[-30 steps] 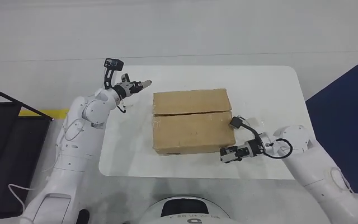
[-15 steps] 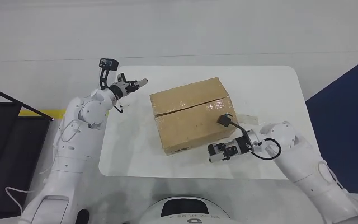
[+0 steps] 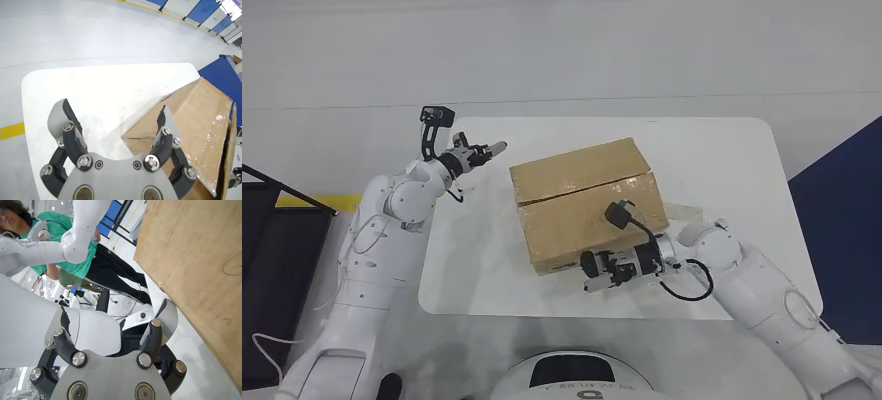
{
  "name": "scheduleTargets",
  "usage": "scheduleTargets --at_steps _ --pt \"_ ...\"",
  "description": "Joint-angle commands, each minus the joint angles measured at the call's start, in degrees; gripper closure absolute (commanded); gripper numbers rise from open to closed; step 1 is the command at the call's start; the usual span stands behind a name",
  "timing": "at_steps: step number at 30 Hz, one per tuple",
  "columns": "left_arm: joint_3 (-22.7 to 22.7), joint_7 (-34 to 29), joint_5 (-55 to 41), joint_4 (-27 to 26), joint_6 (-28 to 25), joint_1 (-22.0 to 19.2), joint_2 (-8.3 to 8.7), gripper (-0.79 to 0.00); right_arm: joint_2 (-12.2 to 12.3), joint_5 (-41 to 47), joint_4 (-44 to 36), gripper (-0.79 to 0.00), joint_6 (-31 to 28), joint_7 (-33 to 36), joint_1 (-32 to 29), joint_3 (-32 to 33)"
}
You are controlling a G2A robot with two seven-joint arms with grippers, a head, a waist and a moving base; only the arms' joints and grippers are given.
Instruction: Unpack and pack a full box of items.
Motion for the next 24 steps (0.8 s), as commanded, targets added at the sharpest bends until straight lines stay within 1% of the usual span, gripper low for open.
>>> scheduleTargets --at_steps 1,4,8,10,12,16,18,20,22,24 --pt "-0.3 0.4 -0.1 0.0 0.0 0.5 0.08 -0.785 -0.3 -1.5 0.2 -0.785 0.5 -1.1 0.6 -0.9" --pt "-0.5 0.9 -0.1 0.1 0.0 1.2 0.18 -0.785 -0.9 -2.0 0.1 -0.785 0.8 -2.9 1.8 -1.8" --pt "-0.5 1.2 -0.2 0.0 0.0 1.4 0.26 -0.785 -1.8 -1.5 -0.1 -0.785 0.3 -8.0 3.5 -2.5" --pt "-0.5 1.4 -0.3 -0.1 0.1 1.5 0.27 -0.785 -2.4 -2.9 0.7 -0.785 1.0 -11.5 4.6 -2.8" --pt "-0.6 1.6 -0.5 -0.4 0.1 1.5 0.29 -0.785 -3.0 -3.5 1.4 -0.785 1.8 -13.6 5.8 -3.6" --pt "-0.8 2.1 -1.0 -0.7 0.3 1.8 0.35 -0.785 -3.6 -0.6 1.8 -0.785 1.4 -12.8 7.2 -4.5" --pt "-1.1 2.2 -1.1 -0.6 0.4 2.1 0.42 -0.785 -3.4 1.7 1.2 -0.785 -0.4 -11.1 7.0 -3.3" --pt "-1.2 2.3 -0.9 -0.4 0.5 2.3 0.49 -0.785 -2.7 4.7 -0.7 -0.785 -3.2 -9.1 5.5 -0.8" --pt "-1.4 2.2 -1.0 -0.3 0.6 2.4 0.55 -0.785 -1.5 8.3 -2.7 -0.785 -6.6 -7.2 3.1 3.4" --pt "-1.4 2.0 -0.8 -0.3 0.9 2.4 0.60 -0.785 0.0 12.1 -5.0 -0.785 -10.0 -5.5 -0.5 9.4"
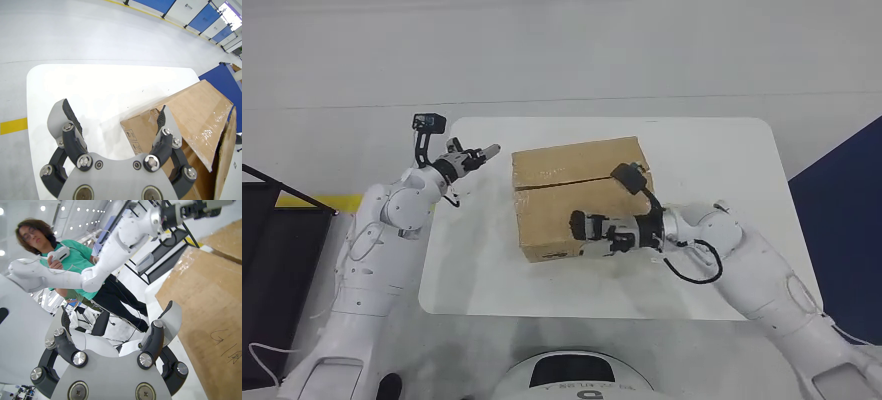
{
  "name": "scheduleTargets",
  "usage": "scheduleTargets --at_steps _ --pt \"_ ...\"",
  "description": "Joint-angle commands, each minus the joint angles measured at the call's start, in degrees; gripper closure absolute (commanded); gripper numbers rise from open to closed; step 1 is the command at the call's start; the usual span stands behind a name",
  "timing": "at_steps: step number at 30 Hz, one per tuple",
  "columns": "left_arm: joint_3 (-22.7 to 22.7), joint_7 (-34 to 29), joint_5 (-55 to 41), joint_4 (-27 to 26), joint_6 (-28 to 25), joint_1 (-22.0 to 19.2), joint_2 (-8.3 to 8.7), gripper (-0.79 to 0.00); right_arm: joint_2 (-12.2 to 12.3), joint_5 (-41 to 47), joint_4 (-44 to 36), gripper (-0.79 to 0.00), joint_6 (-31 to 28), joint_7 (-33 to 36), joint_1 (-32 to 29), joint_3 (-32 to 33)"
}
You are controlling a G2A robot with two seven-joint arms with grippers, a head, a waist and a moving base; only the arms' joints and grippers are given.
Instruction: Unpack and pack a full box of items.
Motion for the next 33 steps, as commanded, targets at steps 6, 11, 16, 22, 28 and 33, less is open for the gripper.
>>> scheduleTargets --at_steps 6,11,16,22,28,33 --pt "0.7 -1.7 1.2 -0.3 0.8 -0.9 0.09 -0.785 4.9 10.5 -5.8 -0.785 -9.0 -0.6 -17.4 26.3" --pt "1.7 -3.4 2.2 -1.2 1.5 -2.4 0.05 -0.785 6.3 16.6 -2.7 -0.785 -11.5 -3.2 -26.2 37.3" --pt "3.2 -4.6 2.9 -1.6 2.9 -4.0 -0.15 -0.785 6.3 16.6 -2.7 -0.785 -11.5 -3.2 -26.2 37.3" --pt "6.0 -5.9 4.5 -1.8 4.2 -6.0 -0.56 -0.785 6.3 12.1 -1.8 -0.785 -11.4 -4.6 -25.7 38.2" --pt "6.9 -5.5 4.4 -2.2 5.6 -6.5 -0.81 -0.785 4.9 -14.2 2.6 -0.785 -10.0 -18.3 -24.9 39.6" --pt "7.2 -5.0 4.6 -1.9 6.6 -5.9 -0.87 -0.785 3.8 -50.6 -1.6 -0.785 -0.5 -30.6 -27.2 39.7"
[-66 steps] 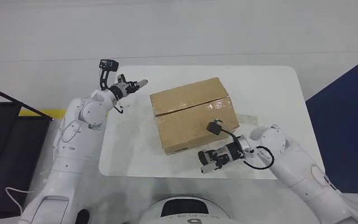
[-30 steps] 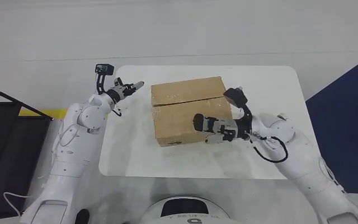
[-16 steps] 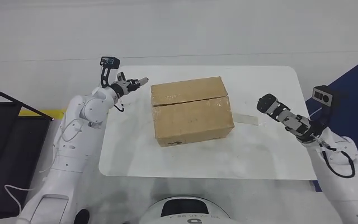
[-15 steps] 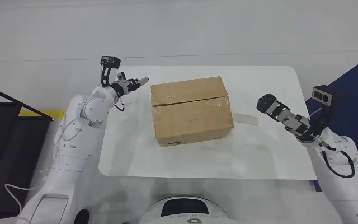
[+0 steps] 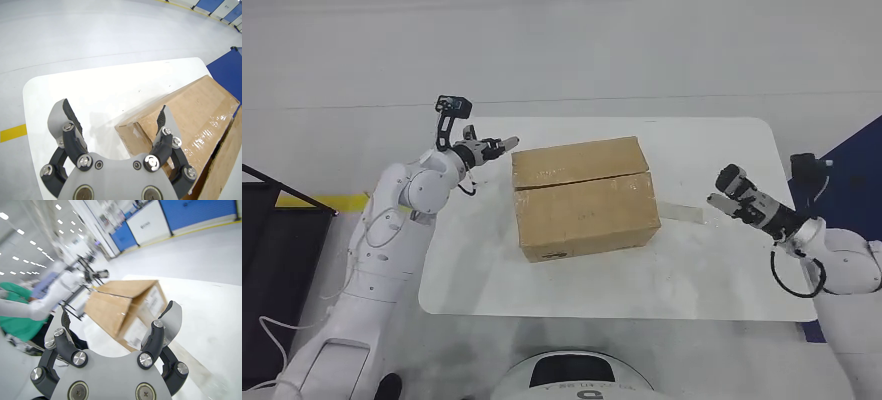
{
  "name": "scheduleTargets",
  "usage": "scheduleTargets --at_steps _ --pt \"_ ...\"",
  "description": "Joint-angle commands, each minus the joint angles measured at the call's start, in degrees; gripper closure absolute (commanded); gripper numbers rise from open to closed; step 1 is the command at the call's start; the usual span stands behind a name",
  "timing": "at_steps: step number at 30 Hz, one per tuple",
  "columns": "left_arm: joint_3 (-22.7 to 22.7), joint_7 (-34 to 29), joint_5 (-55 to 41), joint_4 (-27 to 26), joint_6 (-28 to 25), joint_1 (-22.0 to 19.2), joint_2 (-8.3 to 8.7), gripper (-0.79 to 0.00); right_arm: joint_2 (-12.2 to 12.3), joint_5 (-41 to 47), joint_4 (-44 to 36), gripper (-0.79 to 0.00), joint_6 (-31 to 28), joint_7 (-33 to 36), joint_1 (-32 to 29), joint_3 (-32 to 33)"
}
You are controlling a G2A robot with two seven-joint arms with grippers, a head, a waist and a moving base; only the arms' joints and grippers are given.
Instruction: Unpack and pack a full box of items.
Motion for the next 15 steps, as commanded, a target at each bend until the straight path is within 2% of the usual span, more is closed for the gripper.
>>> scheduleTargets --at_steps 1,4,6,15 --pt "0.1 0.1 0.1 0.2 0.2 0.2 -0.02 -0.785 -0.5 -18.0 -2.4 -0.785 5.1 -5.9 -1.6 -1.7" --pt "0.3 0.4 -0.1 0.5 0.6 0.1 -0.10 -0.785 -1.1 -30.7 -4.6 -0.785 10.8 -10.1 -2.8 -5.0" --pt "0.4 0.5 -1.3 0.7 0.8 -0.1 -0.24 -0.785 -1.4 -34.2 -5.2 -0.785 13.2 -12.4 -3.0 -7.1" --pt "0.4 0.6 -1.8 0.6 0.9 -0.3 -0.29 -0.785 -1.5 -34.4 -5.1 -0.785 13.4 -12.6 -2.9 -7.3"
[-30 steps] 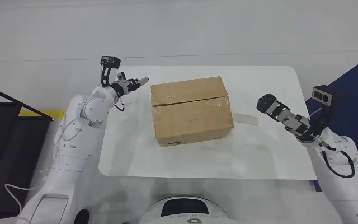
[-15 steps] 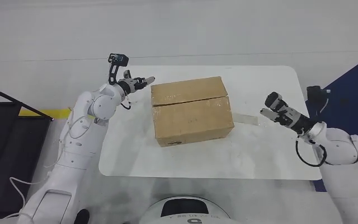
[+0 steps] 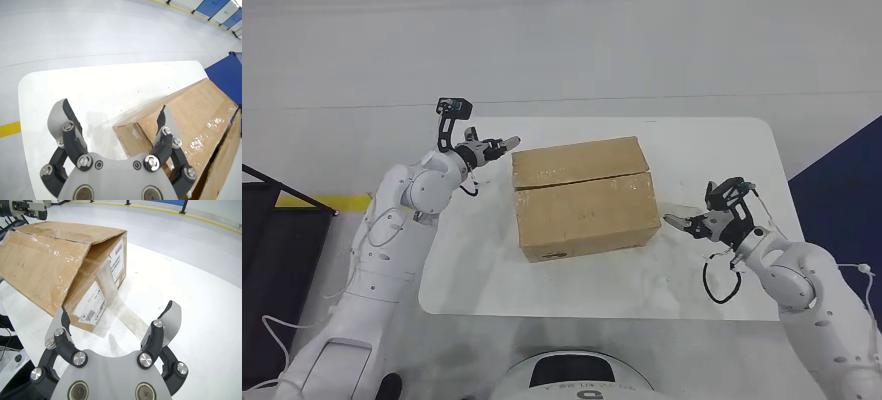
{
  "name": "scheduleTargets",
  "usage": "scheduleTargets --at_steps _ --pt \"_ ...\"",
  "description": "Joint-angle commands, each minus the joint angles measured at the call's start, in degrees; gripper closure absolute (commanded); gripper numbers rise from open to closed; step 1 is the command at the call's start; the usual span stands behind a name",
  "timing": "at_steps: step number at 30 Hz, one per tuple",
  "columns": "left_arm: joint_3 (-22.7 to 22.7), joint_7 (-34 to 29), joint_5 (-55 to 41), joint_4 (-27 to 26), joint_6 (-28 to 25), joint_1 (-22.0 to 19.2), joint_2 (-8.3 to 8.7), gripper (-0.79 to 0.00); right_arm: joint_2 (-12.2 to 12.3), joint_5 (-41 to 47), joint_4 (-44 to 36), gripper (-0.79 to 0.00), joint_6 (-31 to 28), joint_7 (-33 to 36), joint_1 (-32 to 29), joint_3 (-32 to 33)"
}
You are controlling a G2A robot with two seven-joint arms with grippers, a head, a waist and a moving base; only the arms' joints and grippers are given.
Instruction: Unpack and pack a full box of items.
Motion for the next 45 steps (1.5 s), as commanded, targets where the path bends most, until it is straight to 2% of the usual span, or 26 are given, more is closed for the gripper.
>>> scheduleTargets --at_steps 1,4,10,18,30,40,45 --pt "0.0 0.0 0.0 0.0 0.0 0.0 0.00 -0.785 0.0 0.0 0.0 -0.785 0.0 0.0 0.0 0.0" --pt "0.0 0.0 0.0 0.0 0.0 0.0 0.00 -0.785 -0.2 0.4 1.0 -0.785 3.0 -0.5 0.2 0.4" --pt "0.0 0.0 0.0 0.0 0.0 0.0 0.00 -0.785 -0.3 -1.2 1.9 -0.785 5.4 -0.9 -1.5 1.6" --pt "0.0 0.0 0.0 0.0 0.0 0.0 0.00 -0.785 -1.1 -9.1 -2.5 -0.785 11.4 -0.9 -3.2 -2.9" --pt "0.0 0.0 0.0 0.0 0.0 0.0 0.00 -0.785 -1.9 -13.0 -10.9 -0.785 13.9 -1.0 -6.8 -7.3" --pt "0.0 0.0 0.0 0.0 0.0 0.0 0.00 -0.785 -2.1 -13.2 -12.1 -0.785 11.9 0.6 -6.2 -7.8" --pt "0.0 0.0 0.0 0.0 0.0 0.0 0.00 -0.785 -2.1 -16.4 -12.1 -0.785 15.0 -2.3 -7.7 -4.7"
